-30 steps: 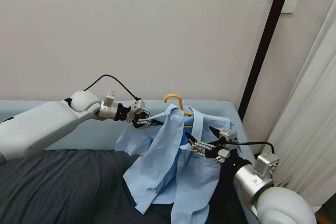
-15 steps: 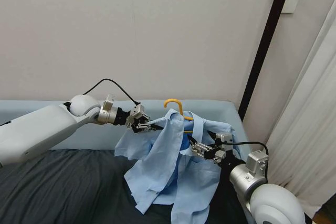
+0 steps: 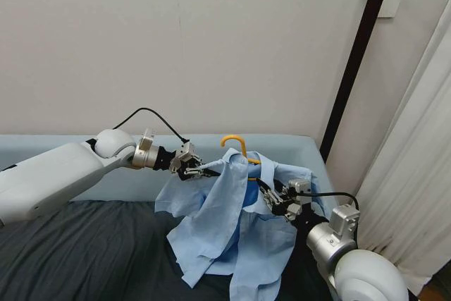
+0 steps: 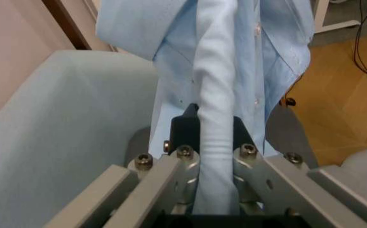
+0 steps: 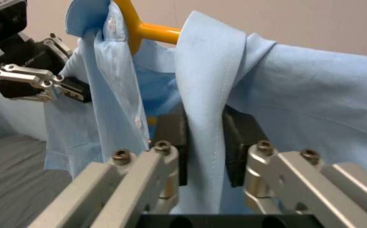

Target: Pick up the clothes from the sofa and hang them on the clothes hanger.

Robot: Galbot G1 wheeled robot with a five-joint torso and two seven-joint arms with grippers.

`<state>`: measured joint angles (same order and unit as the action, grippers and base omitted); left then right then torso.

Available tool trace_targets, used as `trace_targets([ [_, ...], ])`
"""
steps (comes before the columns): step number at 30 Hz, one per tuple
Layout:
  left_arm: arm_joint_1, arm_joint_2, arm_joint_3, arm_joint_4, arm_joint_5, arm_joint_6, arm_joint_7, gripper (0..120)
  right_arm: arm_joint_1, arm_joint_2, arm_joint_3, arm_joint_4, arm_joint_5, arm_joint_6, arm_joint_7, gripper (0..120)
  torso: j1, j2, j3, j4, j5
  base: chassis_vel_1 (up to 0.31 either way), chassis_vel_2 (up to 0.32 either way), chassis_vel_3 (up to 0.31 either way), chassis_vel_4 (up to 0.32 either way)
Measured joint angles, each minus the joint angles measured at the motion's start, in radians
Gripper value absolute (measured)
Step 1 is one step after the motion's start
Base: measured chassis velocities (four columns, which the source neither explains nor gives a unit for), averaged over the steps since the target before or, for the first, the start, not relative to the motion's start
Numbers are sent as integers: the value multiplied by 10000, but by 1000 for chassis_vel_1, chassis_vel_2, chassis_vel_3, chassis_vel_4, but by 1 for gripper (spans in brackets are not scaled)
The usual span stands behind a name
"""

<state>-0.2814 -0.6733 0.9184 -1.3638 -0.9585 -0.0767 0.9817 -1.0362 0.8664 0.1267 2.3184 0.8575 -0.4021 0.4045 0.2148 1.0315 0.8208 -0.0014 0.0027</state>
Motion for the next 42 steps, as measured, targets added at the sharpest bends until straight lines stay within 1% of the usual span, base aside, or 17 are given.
trace_targets([
  [1, 2, 0, 0, -7, 13, 3, 1, 1, 0, -35, 0, 1, -75, 9, -16, 11, 0, 0, 0, 0, 0, 0, 0, 0, 0],
  [2, 2, 0, 0, -7, 13, 3, 1, 1, 0, -35, 0, 1, -75, 9, -16, 11, 0, 0, 0, 0, 0, 0, 0, 0, 0],
  [3, 4, -1, 0, -9, 32, 17, 3, 1, 0, -95, 0, 3, -191, 14, -30, 1, 0, 0, 0, 0, 0, 0, 0, 0, 0],
  [10, 6, -43, 18, 33, 94, 25, 20, 1, -138, -346, 141, 100, -796, -17, -106, 0, 0, 0, 0, 2, 1, 0, 0, 0, 0],
  [12, 2, -93, 68, 37, 146, 28, 28, 1, -272, -653, 367, 231, -1282, -198, -201, 0, 0, 0, 0, 0, 3, 0, 0, 0, 0],
  [13, 2, -93, 68, 37, 146, 28, 28, 1, -272, -653, 367, 231, -1282, -198, -201, 0, 0, 0, 0, 0, 3, 0, 0, 0, 0],
  [14, -12, -117, 95, 37, 163, 29, 32, 1, -341, -817, 507, 294, -1471, -282, -288, 0, 0, 0, 0, 0, 0, 0, 0, 0, 0],
  [17, -128, -250, 191, 54, 230, 64, 19, 1, -603, -1406, 970, 498, -2365, -528, -866, 0, 0, 0, 0, -2, 2, 0, 0, 0, 0],
  [19, -155, -273, 214, 54, 255, 81, 13, 1, -648, -1554, 1059, 573, -2628, -617, -1046, 0, 0, 0, 0, -2, 2, 0, 0, 0, 0],
  [20, -166, -285, 224, 55, 274, 95, 2, 1, -661, -1611, 1081, 603, -2724, -640, -1113, 0, 0, 0, 0, -2, 2, 0, 0, 0, 0],
  [23, -201, -356, 309, 28, 410, 173, -94, 1, -700, -2091, 1144, 866, -3547, -765, -1726, 0, 0, 0, 0, 1, 1, 0, 0, 0, 0],
  [24, -201, -356, 309, 28, 410, 173, -94, 1, -700, -2091, 1144, 866, -3547, -765, -1726, 0, 0, 0, 0, 1, 1, 0, 0, 0, 0],
  [26, -267, -526, 437, 25, 424, 207, -172, 1, -719, -2389, 1144, 920, -3889, -807, -2035, 0, 0, 0, 0, 5, 0, 0, 0, 0, 0],
  [29, -386, -772, 622, -26, 412, 243, -283, 1, -550, -2683, 940, 765, -4362, -807, -2353, 0, 0, 0, 0, -4, 1, 0, 0, 0, 0],
  [35, -466, -896, 697, -112, 362, 309, -426, 1, -303, -2745, 625, 666, -4439, -838, -2404, 0, 0, 0, 1, 1, 2, 0, 0, 0, 0],
  [42, -394, -973, 706, -139, 295, 354, -569, 1, -152, -2526, 328, 600, -4394, -893, -2369, 0, 0, 0, 1, 1, 0, 0, 0, 0, 0],
])
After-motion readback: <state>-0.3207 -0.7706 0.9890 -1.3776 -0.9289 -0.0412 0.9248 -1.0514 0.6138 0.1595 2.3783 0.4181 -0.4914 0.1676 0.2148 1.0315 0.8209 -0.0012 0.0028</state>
